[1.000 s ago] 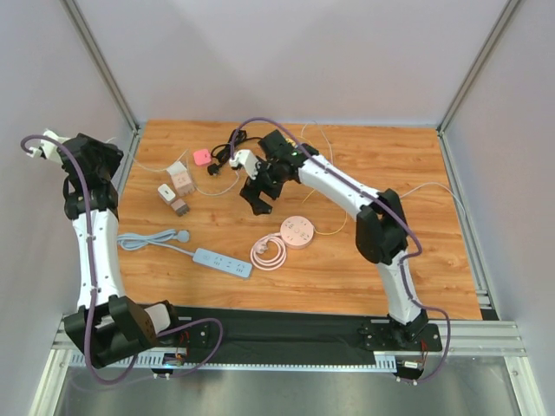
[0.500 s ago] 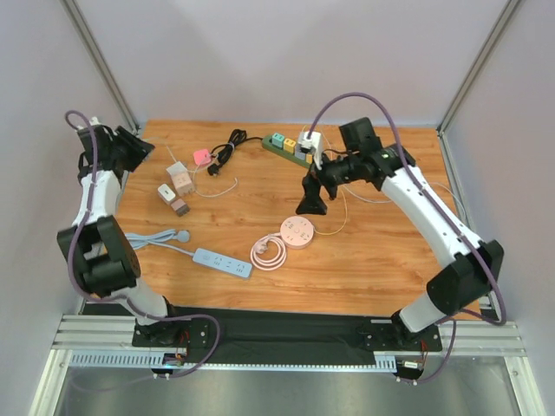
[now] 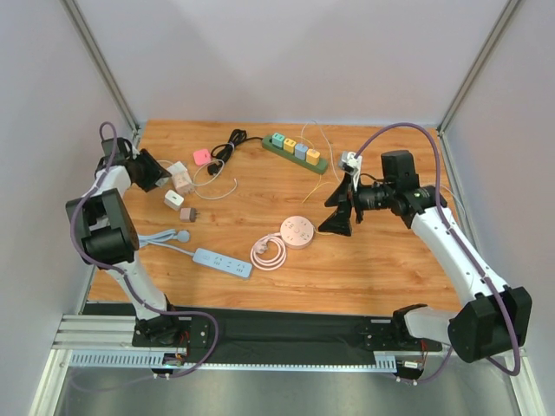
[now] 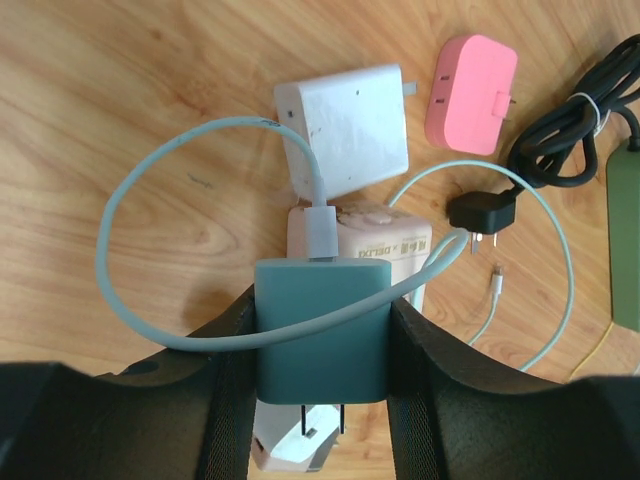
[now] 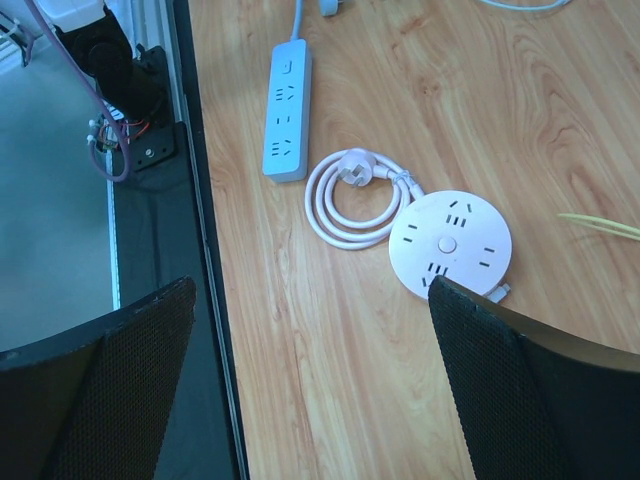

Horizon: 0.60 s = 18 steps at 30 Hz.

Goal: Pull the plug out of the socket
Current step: Place the plug at the corner of the board.

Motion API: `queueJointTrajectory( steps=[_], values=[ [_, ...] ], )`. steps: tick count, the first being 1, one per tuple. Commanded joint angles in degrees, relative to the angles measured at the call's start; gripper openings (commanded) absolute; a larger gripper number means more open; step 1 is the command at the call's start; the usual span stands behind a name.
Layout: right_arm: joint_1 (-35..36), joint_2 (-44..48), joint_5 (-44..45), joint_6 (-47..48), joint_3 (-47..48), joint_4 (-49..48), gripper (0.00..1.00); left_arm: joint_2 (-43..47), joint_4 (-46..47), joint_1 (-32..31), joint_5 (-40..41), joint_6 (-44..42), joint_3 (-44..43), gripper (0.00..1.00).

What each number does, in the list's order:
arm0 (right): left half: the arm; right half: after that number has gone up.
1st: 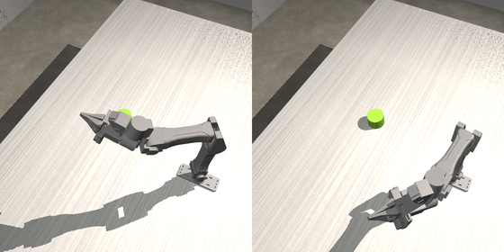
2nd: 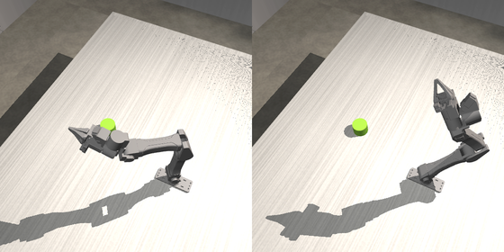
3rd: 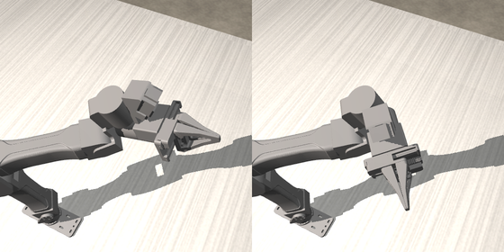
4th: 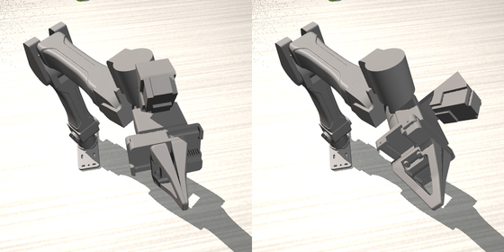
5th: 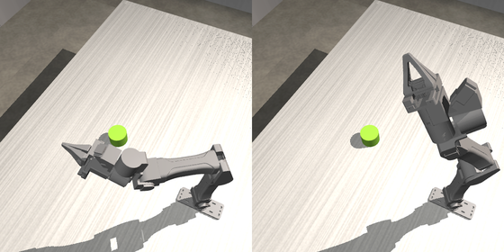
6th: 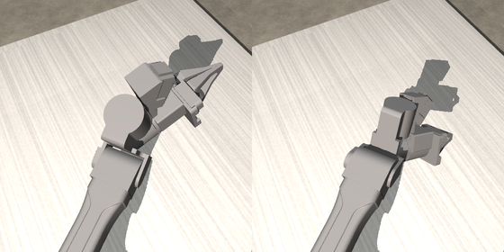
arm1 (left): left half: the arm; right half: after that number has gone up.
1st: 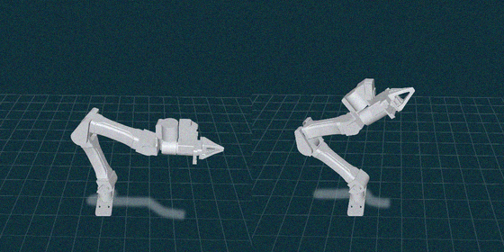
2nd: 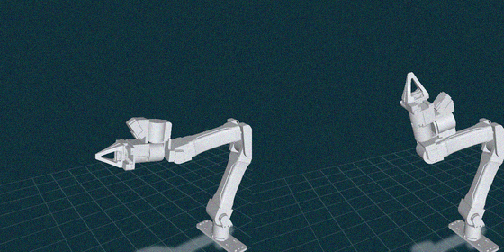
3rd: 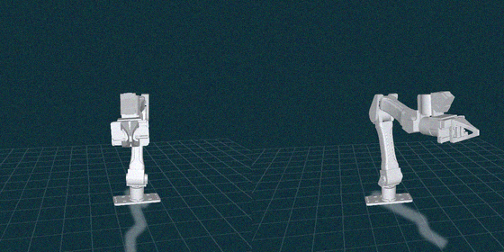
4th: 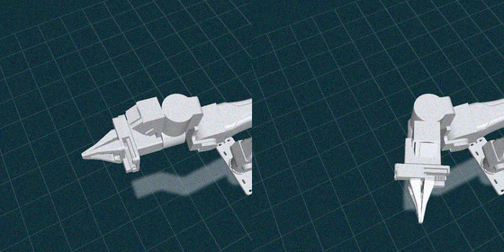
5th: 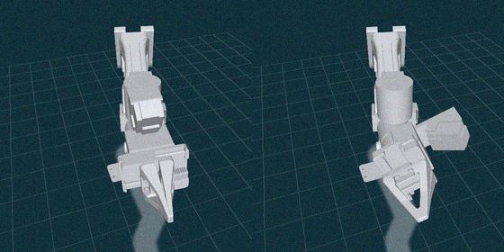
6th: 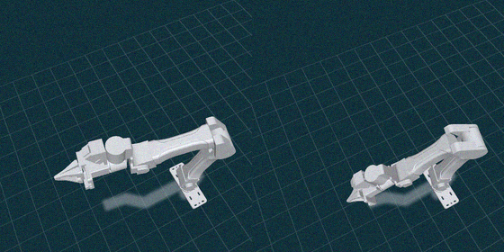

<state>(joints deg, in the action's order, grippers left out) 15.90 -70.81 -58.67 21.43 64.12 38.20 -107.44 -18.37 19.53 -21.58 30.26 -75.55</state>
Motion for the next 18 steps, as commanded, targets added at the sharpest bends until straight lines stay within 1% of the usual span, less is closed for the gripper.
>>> queueJointTrajectory(
  steps=[1, 2, 4, 5, 7, 8, 10, 12, 13, 14, 15, 17, 18],
  values=[
    [-0.61, 1.99, -4.78, -2.71, -2.41, -9.28, 1.00, -2.06, -2.10, -0.72, 1.28, -3.45, -4.07, 0.25],
    [-0.78, 1.73, -4.78, -2.19, -2.59, -9.37, 1.00, -2.51, -2.63, -0.89, 1.28, -3.80, -4.43, 0.33],
    [-0.96, 1.20, -4.96, -1.75, -2.51, -8.67, 1.00, -3.04, -3.42, -1.68, 1.37, -4.51, -5.04, 0.41],
    [-1.05, 0.94, -5.13, -1.57, -2.59, -8.49, 1.00, -3.04, -3.51, -1.95, 1.63, -4.94, -5.05, 0.48],
    [-1.48, 0.67, -5.92, -1.48, -2.77, -8.31, 1.00, -2.52, -3.78, -2.48, 2.33, -5.39, -4.96, 0.54],
    [-1.57, 0.58, -6.10, -1.48, -2.86, -8.31, 1.00, -2.17, -3.78, -2.48, 2.68, -5.74, -4.87, 0.58],
    [-2.10, 0.84, -6.28, -1.30, -2.86, -8.23, 1.00, -1.29, -3.69, -2.65, 3.21, -6.09, -4.52, 0.61],
    [-2.63, 1.11, -6.36, -1.13, -2.95, -8.14, 1.00, -0.50, -3.95, -2.65, 3.74, -7.22, -4.26, 0.68],
    [-2.98, 1.20, -6.36, -0.95, -2.95, -7.96, 1.00, 0.47, -3.87, -2.57, 3.74, -7.67, -3.65, 0.72],
    [-3.24, 1.37, -6.54, -0.95, -2.95, -8.05, 1.00, 1.00, -3.78, -2.65, 4.09, -8.02, -3.38, 0.84],
    [-3.51, 1.46, -6.45, -0.95, -2.95, -7.87, 1.00, 1.61, -3.78, -2.65, 4.18, -8.81, -3.12, 0.91],
    [-4.03, 1.81, -6.36, -0.78, -2.95, -7.79, 1.00, 3.63, -3.25, -2.65, 4.36, -9.43, -1.97, 1.00],
    [-4.12, 1.90, -5.93, -0.60, -3.03, -7.70, 1.00, 4.60, -3.08, -2.57, 4.62, -9.87, -1.54, 1.00]
  ],
)
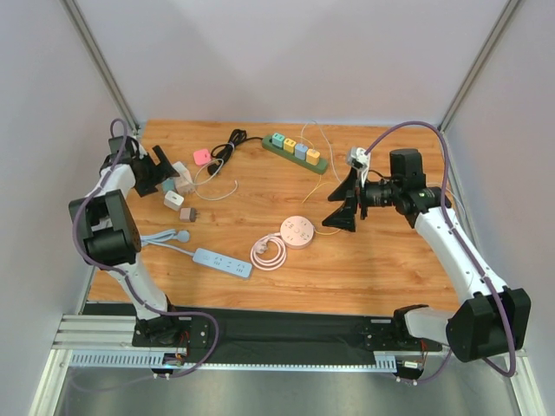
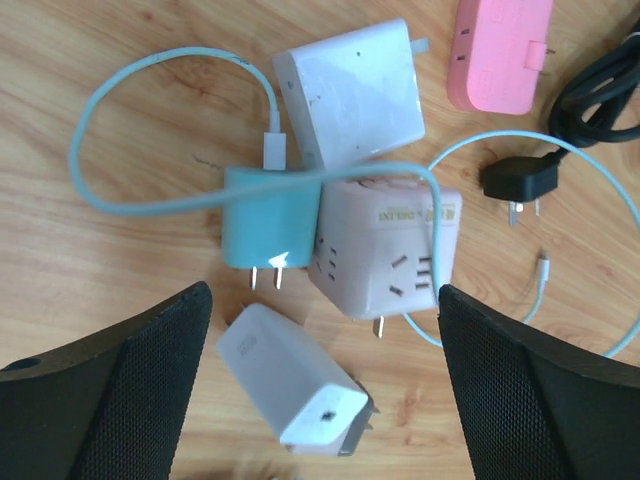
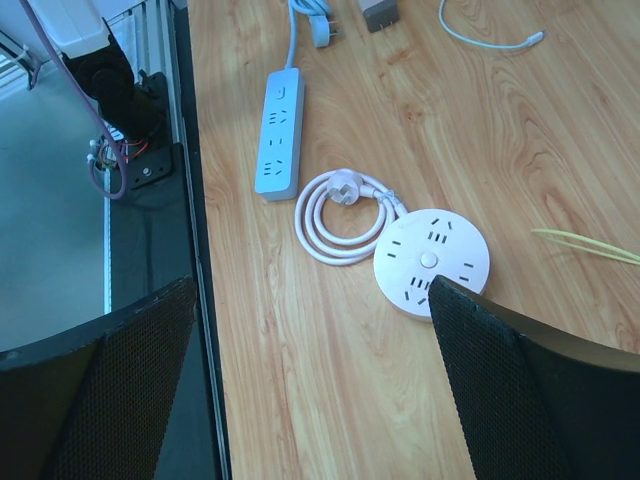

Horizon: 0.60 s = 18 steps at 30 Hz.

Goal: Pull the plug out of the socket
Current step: Place the plug at the corner of the board, then move the socket to the center of the board.

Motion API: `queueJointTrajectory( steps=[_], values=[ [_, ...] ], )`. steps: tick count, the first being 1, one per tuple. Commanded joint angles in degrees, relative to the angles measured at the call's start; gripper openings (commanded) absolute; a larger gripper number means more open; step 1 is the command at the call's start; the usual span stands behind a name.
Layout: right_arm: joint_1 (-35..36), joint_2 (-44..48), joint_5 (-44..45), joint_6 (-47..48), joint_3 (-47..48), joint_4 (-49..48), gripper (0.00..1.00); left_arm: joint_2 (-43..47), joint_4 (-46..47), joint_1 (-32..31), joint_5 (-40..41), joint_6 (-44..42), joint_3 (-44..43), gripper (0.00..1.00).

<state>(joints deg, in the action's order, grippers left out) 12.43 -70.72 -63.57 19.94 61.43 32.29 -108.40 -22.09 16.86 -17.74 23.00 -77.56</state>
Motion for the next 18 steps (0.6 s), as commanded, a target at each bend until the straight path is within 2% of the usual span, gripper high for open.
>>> queueJointTrajectory(
  steps=[1, 10, 18],
  values=[
    [-0.91, 1.99, -0.77, 1.32, -0.34, -1.71, 1.00, 7.92, 1.51, 0.10, 0.95, -3.31, 1.61, 1.00],
    [-1.18, 2.60, -1.82, 7.47, -0.96, 1.37, 1.00, 24.52, 4.59, -0.25, 1.92, -7.18, 8.20, 1.00],
    [-1.18, 3.48, 0.55, 9.32, -1.84, 0.67, 1.00, 39.65, 12.06, -0.51, -0.19, -5.43, 17.96, 1.00]
  ],
)
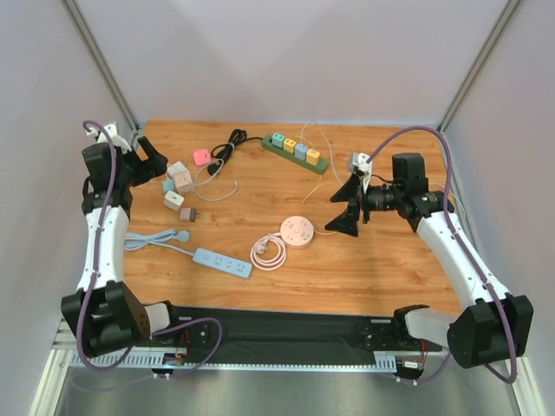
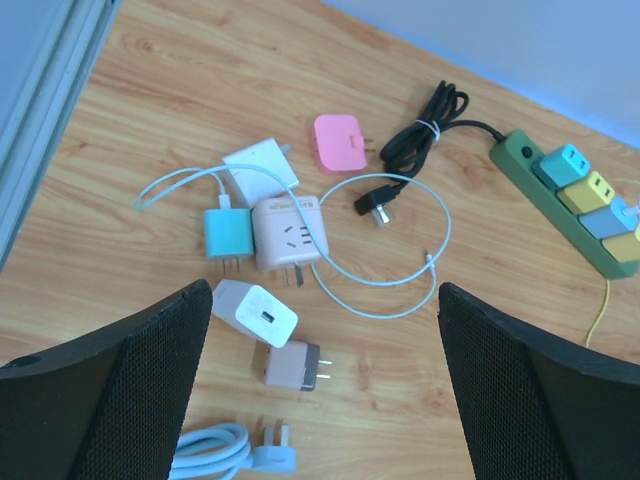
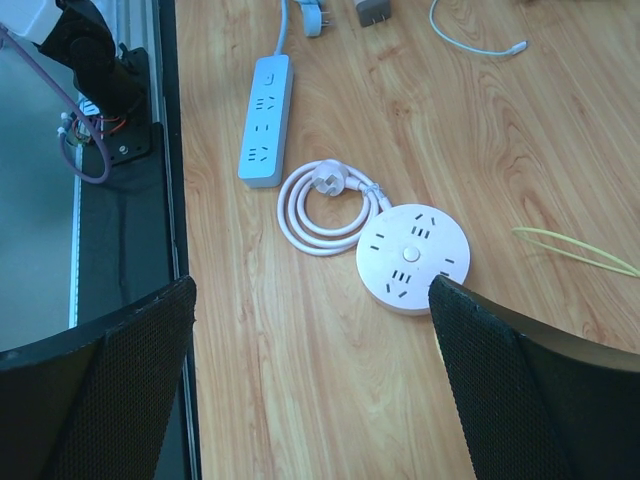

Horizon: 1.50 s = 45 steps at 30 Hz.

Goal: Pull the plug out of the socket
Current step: Move the socket to the center of the board.

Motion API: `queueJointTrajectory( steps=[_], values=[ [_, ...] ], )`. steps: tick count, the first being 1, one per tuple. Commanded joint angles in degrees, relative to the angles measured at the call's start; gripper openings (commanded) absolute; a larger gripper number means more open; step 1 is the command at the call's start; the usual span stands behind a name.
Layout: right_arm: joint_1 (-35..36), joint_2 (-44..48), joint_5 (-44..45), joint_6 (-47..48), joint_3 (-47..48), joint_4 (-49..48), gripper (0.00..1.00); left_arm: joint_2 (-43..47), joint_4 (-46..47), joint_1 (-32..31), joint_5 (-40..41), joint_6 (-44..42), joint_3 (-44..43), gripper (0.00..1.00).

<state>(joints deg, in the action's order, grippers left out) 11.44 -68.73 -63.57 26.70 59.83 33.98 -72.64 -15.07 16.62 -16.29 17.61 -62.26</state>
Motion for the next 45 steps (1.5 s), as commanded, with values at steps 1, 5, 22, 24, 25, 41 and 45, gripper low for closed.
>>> queueJointTrajectory(
  steps=[1, 5, 22, 24, 25, 41, 45],
  values=[
    [-0.28, 1.58, 1.08, 2.40, -0.42, -1.10, 1.00, 6.09, 8.01, -0.19, -2.77, 0.76, 5.11, 1.00],
    [-0.28, 2.11, 4.15, 0.99, -1.38, -3.39, 1.00, 7.87, 18.65, -0.10, -6.16, 9.73, 12.42, 0.99],
    [-2.39, -2.63, 20.32, -3.85, -2.27, -12.44, 1.00, 4.96, -5.14, -25.39, -6.04, -5.30, 4.86, 0.93],
    [-2.30, -5.35, 22.42, -2.19, 1.41, -11.04, 1.00, 5.67, -8.11, -26.55, -5.24, -6.35, 5.65, 0.97],
    [-2.30, -8.67, 23.57, -0.52, 3.17, -10.60, 1.00, 6.80, -9.18, -26.90, -4.54, -6.62, 5.92, 0.99],
    [3.84, -57.98, 40.44, 4.06, 55.02, 0.56, 0.93, 22.28, -12.18, -27.34, -1.63, -8.64, 15.59, 1.00],
    [4.99, -63.53, 43.70, 5.21, 61.88, 1.53, 0.85, 22.63, -12.35, -27.34, -1.46, -8.55, 15.76, 1.00]
  ],
)
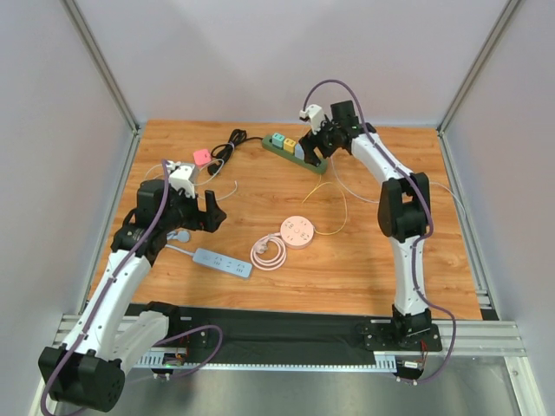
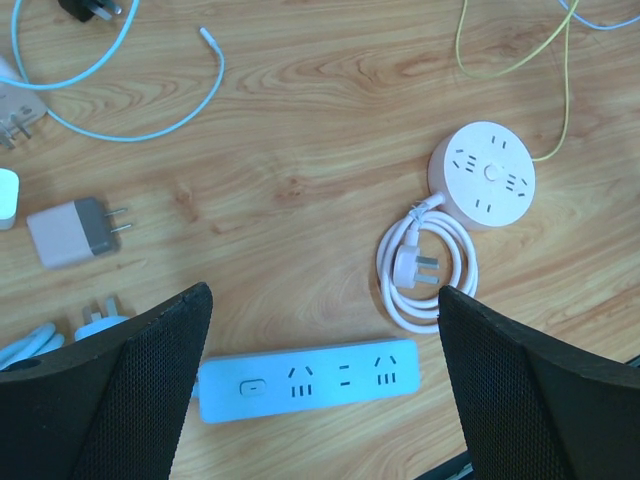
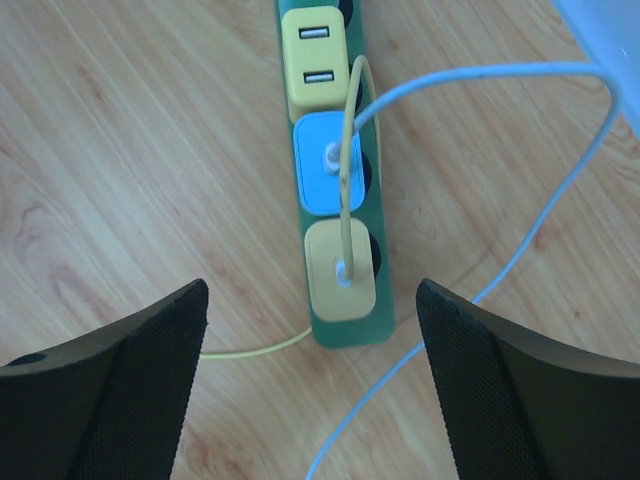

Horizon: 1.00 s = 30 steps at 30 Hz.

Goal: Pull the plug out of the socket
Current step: Move the socket to the center of the board.

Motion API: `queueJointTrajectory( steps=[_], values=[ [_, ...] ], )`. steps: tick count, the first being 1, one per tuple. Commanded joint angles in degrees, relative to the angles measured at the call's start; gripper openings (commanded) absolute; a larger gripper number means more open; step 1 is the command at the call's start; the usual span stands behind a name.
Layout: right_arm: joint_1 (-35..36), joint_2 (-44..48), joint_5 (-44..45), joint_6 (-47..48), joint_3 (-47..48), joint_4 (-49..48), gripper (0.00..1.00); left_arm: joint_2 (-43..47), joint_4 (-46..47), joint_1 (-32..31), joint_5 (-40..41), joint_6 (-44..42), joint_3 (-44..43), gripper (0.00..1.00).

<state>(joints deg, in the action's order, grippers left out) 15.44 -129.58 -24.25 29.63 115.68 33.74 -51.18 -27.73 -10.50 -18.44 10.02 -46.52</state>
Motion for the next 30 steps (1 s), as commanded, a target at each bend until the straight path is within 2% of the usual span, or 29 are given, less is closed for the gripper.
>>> queueJointTrajectory(
  steps=[1, 3, 6, 11, 16, 19, 23, 24, 25, 30],
  values=[
    [0.99, -3.57, 4.56, 2.10, 7.36, 2.21, 0.83, 1.34, 0.22, -0.22, 0.94, -0.97, 0.03, 1.00],
    [0.99, -5.15, 5.17, 1.84, 9.04, 2.47, 0.73, 1.69, 0.13, -0.22, 1.21, -0.97, 0.12, 1.00],
    [0.99, -6.12, 5.62, 2.54, 9.04, 1.77, 0.65, 1.70, 0.30, -0.22, 0.86, -0.88, 0.29, 1.00],
    [1.08, -8.14, 3.95, 2.54, 9.65, 2.03, 0.56, 1.43, 0.30, -0.22, 0.68, -0.79, 0.29, 1.00],
    [1.08, -9.90, 2.98, 3.24, 10.88, 2.91, 0.54, 1.26, 0.48, -0.22, 0.59, -0.71, 0.47, 1.00],
    [1.34, -11.04, 2.72, 4.12, 11.59, 3.96, 0.46, 1.17, 0.48, -0.22, 0.60, -0.71, 0.55, 1.00],
    [1.61, -11.23, 2.98, 4.56, 12.12, 4.23, 0.21, 1.08, 0.39, -0.22, 0.68, -0.70, 0.64, 1.00],
    [1.61, -10.70, 3.15, 4.48, 11.77, 4.23, 0.07, 1.08, 0.57, -0.22, 0.68, -0.62, 0.64, 1.00],
    [1.61, -10.00, 3.50, 4.13, 11.15, 3.10, 0.01, 0.99, 0.48, -0.22, 0.68, -0.62, 0.64, 1.00],
    [1.35, -0.95, 2.20, 2.55, 1.59, -1.65, 0.00, 0.64, 0.74, -0.22, -0.11, -0.62, 0.64, 1.00]
  ],
)
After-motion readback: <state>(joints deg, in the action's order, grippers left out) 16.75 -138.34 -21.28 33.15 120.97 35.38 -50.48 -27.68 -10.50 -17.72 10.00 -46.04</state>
